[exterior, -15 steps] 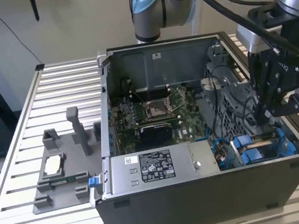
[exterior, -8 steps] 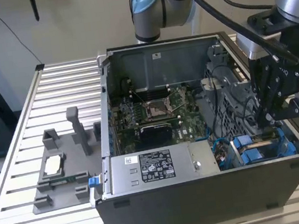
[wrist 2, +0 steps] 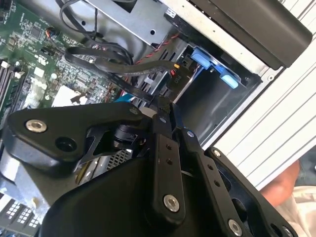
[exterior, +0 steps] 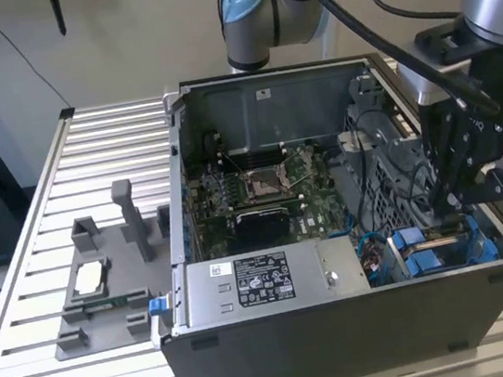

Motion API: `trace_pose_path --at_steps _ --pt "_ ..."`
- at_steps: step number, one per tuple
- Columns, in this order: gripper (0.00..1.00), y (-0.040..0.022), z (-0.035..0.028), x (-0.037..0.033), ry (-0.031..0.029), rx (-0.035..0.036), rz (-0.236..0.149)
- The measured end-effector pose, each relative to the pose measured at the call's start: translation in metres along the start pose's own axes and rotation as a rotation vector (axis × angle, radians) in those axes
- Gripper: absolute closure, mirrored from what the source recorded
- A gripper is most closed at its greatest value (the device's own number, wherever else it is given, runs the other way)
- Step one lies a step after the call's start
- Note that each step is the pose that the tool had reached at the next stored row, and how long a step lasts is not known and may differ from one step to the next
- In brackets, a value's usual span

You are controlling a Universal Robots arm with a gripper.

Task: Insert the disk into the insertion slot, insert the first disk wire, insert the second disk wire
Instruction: 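Insert the second disk wire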

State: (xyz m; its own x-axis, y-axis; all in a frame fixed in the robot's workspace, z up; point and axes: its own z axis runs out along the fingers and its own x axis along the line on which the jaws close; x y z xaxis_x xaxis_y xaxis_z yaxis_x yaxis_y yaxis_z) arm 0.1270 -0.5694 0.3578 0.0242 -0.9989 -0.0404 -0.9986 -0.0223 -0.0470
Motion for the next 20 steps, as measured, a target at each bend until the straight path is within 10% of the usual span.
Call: trace_pose_path --at_steps 20 --pt "0.84 0.0004 0.0083 0.0003 0.0016 0.0145 0.026"
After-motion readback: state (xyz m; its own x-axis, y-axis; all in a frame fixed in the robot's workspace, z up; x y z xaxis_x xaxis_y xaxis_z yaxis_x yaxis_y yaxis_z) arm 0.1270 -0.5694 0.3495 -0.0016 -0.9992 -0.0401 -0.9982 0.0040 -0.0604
